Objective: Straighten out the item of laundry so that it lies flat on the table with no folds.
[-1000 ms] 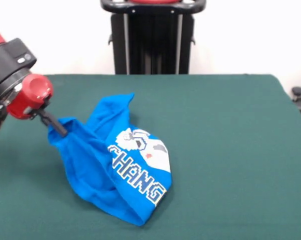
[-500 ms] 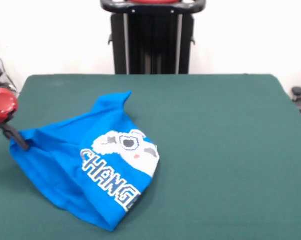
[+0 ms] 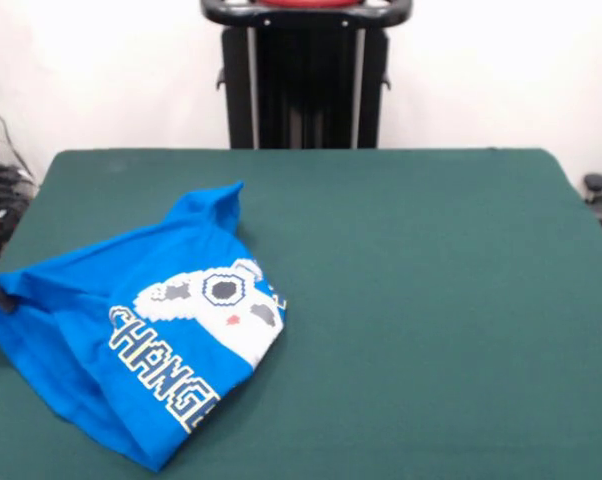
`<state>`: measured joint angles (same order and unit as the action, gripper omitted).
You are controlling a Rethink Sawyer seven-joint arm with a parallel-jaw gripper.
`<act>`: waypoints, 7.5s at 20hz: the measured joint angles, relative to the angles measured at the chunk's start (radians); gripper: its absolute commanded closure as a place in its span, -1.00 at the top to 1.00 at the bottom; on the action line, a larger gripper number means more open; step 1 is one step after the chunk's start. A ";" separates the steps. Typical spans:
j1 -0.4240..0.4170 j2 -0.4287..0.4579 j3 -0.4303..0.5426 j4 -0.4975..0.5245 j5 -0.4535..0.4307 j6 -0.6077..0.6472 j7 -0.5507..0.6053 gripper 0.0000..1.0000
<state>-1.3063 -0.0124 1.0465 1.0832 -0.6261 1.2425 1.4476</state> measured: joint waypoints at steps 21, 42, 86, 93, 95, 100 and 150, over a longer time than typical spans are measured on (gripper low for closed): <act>0.071 -0.259 -0.135 0.118 0.004 -0.109 -0.051 1.00; 0.343 -0.674 -0.513 0.458 0.099 -0.596 0.533 1.00; 0.782 -0.726 -1.026 0.830 0.596 -0.839 0.790 1.00; 0.808 -0.719 -1.040 0.873 0.639 -0.889 0.790 1.00; 0.820 -0.718 -1.047 0.878 0.640 -0.913 0.790 1.00; 0.824 -0.717 -1.047 0.892 0.640 -1.008 0.790 1.00; 1.108 -0.478 -1.218 0.863 0.528 -0.947 0.790 1.00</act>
<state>-0.1978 -0.4901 -0.1710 1.9466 -0.0984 0.2956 2.2374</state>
